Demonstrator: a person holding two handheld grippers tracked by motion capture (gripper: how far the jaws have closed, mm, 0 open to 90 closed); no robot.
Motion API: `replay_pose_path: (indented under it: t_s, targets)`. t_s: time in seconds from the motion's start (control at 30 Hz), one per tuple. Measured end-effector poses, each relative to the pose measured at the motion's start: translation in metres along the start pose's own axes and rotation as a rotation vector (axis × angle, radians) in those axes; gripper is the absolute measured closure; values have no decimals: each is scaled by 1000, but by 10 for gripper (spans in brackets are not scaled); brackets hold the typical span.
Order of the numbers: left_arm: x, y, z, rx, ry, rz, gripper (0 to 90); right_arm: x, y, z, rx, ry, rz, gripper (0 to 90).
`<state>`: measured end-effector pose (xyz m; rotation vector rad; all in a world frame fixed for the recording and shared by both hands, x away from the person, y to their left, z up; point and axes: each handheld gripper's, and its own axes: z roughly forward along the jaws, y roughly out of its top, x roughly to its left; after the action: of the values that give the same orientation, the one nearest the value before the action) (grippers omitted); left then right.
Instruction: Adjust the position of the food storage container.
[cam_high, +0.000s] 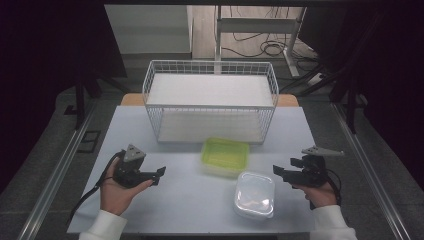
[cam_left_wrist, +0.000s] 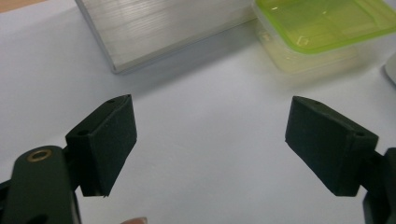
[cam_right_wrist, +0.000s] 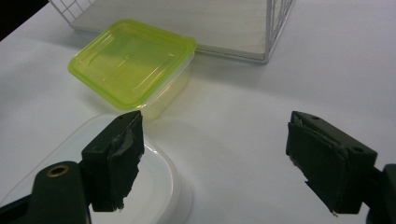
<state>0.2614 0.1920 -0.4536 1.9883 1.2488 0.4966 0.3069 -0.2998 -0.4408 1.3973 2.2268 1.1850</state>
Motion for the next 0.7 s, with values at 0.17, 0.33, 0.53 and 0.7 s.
replay_pose_path:
  t_s: [0.17, 0.33, 0.53, 0.7]
  targets:
    - [0, 1, 4, 10, -2, -6, 163, -1, 0, -1, 3, 3, 10, 190]
    - [1, 3, 2, -3, -16, -30, 161, -1, 2, -4, -8, -5, 25, 190]
    - [0, 2, 1, -3, -33, -40, 161, 3, 1, -7, -9, -28, 28, 199]
    - [-2, 2, -3, -7, -43, -49, 161, 5, 4, -7, -16, -24, 33, 244]
